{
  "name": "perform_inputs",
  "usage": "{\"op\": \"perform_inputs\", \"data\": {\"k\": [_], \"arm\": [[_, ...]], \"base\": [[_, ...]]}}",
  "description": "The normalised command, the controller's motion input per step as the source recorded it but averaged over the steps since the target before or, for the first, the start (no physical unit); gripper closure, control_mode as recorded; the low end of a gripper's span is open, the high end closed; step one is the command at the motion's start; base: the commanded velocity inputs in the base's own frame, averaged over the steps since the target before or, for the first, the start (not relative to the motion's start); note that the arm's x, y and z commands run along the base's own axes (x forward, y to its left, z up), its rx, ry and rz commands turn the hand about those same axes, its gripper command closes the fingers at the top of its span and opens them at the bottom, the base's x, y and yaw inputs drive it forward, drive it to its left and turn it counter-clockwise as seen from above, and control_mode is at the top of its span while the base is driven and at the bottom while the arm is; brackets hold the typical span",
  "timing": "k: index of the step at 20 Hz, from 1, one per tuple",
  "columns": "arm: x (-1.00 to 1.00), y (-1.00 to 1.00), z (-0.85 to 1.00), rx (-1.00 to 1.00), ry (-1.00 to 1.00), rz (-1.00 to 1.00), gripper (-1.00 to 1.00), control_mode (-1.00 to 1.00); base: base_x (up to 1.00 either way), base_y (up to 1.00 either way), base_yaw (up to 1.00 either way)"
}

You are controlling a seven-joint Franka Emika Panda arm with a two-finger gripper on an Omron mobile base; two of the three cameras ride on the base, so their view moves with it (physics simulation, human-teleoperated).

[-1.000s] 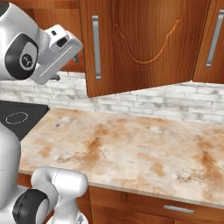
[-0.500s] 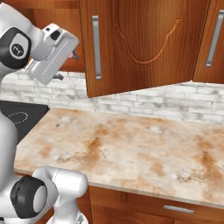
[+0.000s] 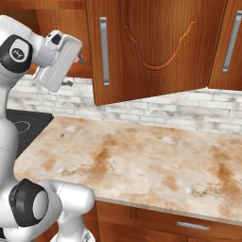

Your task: Pick the bar soap and dish brush from the cabinet and place them on the counter.

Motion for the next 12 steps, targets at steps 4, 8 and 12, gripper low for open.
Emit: {"op": "perform_inputs", "data": {"k": [4, 8, 12], "arm": [[0.28, -0.08, -0.06, -0.11, 0.03, -0.13, -1.0, -1.0], [0.15, 0.0, -0.08, -0.12, 0.0, -0.2, -1.0, -1.0], [0.06, -0.04, -0.05, -0.1, 0.01, -0.21, -1.0, -1.0]], "base": [[0.0, 0.0, 0.0], [0.0, 0.0, 0.0], [0.0, 0.0, 0.0]]}}
